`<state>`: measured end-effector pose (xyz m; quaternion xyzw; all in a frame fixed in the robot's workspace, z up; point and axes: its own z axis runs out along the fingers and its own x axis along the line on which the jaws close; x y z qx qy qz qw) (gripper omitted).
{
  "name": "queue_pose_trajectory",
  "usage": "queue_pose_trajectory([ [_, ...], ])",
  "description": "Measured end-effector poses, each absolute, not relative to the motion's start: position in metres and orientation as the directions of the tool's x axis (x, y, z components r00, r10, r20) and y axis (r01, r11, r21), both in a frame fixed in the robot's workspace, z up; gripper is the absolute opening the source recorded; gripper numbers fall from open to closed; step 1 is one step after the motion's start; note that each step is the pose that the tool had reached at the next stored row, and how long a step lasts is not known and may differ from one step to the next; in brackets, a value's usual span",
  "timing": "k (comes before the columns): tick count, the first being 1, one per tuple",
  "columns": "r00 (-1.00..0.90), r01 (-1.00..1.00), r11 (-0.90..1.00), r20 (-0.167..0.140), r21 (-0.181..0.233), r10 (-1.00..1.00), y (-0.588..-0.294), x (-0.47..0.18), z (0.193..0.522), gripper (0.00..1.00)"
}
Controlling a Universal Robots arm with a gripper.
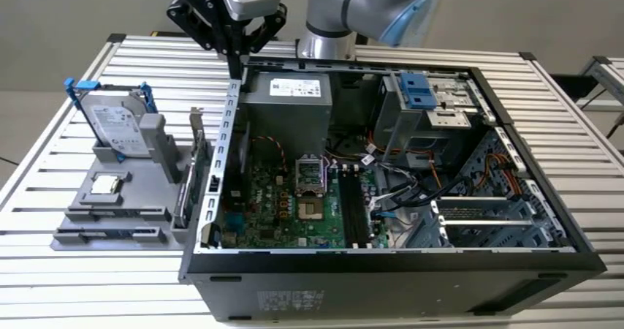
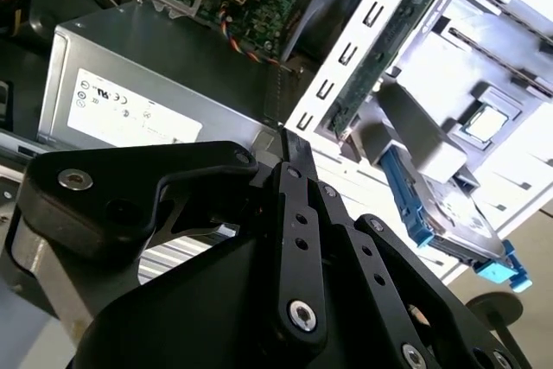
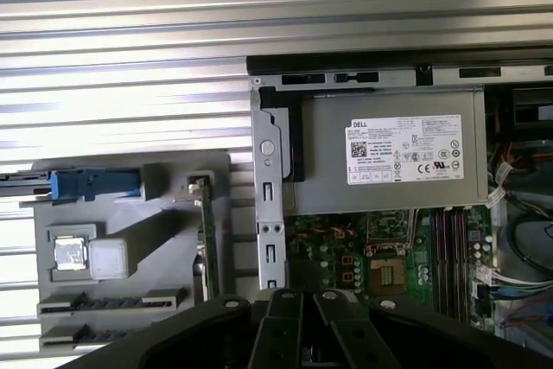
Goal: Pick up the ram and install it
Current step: 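Reach for the ram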
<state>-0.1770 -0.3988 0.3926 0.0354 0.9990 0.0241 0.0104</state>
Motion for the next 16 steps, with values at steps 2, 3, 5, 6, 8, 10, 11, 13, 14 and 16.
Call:
queue_pose_trajectory([
  [2,-0.997,0.070,0.996,-0.019,0.049,0.071,-0.399,-0.179,0.393,0.00],
  [3,-0.997,0.070,0.996,-0.019,0.049,0.071,-0.399,-0.179,0.393,0.00],
  [5,-0.997,0.070,0.996,-0.019,0.049,0.071,-0.399,-0.181,0.393,0.00],
  [6,-0.997,0.070,0.996,-0.019,0.049,0.071,-0.399,-0.182,0.393,0.00],
  [8,-0.997,0.070,0.996,-0.019,0.049,0.071,-0.399,-0.183,0.393,0.00],
  [10,-0.997,0.070,0.996,-0.019,0.049,0.071,-0.399,-0.185,0.393,0.00],
  [11,-0.997,0.070,0.996,-0.019,0.049,0.071,-0.399,-0.185,0.393,0.00],
  [13,-0.997,0.070,0.996,-0.019,0.049,0.071,-0.399,-0.187,0.393,0.00],
  [14,-0.997,0.070,0.996,-0.019,0.049,0.071,-0.399,-0.188,0.393,0.00],
  [16,-0.997,0.070,0.996,-0.019,0.049,0.071,-0.399,-0.190,0.393,0.00],
])
